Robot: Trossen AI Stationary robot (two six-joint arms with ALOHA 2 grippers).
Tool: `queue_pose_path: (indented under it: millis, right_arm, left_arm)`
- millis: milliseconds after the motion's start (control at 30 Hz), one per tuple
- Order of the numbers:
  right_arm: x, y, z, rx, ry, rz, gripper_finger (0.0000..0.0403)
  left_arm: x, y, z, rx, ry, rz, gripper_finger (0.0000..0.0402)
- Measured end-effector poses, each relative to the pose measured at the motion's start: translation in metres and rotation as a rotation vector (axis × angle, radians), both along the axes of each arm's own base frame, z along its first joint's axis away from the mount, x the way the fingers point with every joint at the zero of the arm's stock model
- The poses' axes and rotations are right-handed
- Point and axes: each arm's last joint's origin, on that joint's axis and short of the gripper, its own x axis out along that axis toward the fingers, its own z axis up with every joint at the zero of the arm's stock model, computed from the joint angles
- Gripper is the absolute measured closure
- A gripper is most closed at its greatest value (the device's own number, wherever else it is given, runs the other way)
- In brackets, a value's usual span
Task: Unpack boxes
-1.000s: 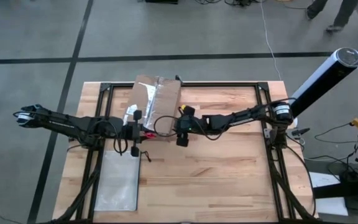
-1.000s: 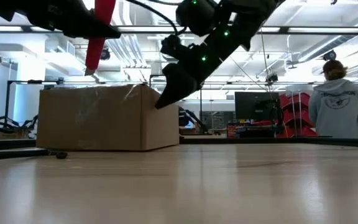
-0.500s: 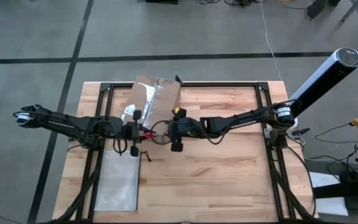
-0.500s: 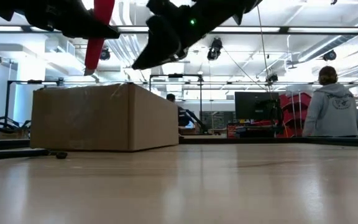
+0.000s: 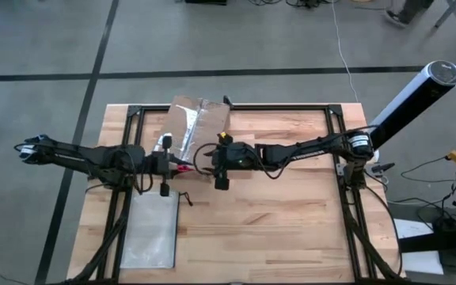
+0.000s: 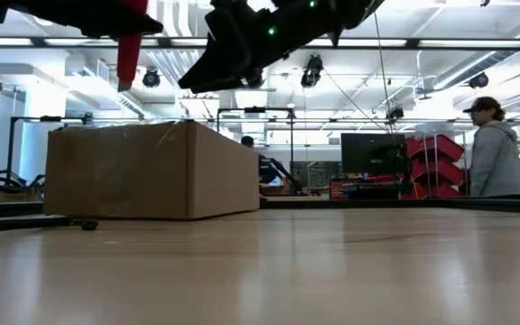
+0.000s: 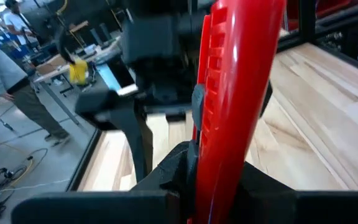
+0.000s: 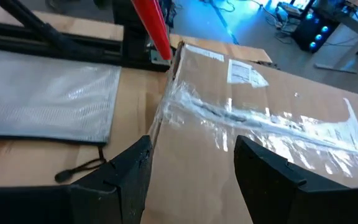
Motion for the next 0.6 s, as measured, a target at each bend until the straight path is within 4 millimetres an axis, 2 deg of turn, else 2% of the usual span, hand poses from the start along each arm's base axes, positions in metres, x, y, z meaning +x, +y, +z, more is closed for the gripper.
queue_pose_path:
  millis: [167,300,433,600]
  right_arm:
    - [0.009,-0.013,-0.007,0.036,-0.024,0.009,0.0203]
    - [0.022,-0.018,0.002,0.049,-0.068,0.034,0.0203]
    - [0.033,-0.019,-0.015,0.056,0.031,0.034,0.0203]
    - [0.039,-0.019,-0.026,0.067,0.103,0.03,0.0204]
  left_arm:
    - [-0.007,0.001,0.005,-0.003,-0.032,0.0,0.037]
    - [-0.009,0.001,0.006,-0.004,-0.041,-0.001,0.037]
    - [-0.009,0.001,0.006,-0.005,-0.042,-0.001,0.037]
    - [-0.009,0.001,0.006,-0.014,-0.042,0.0,0.037]
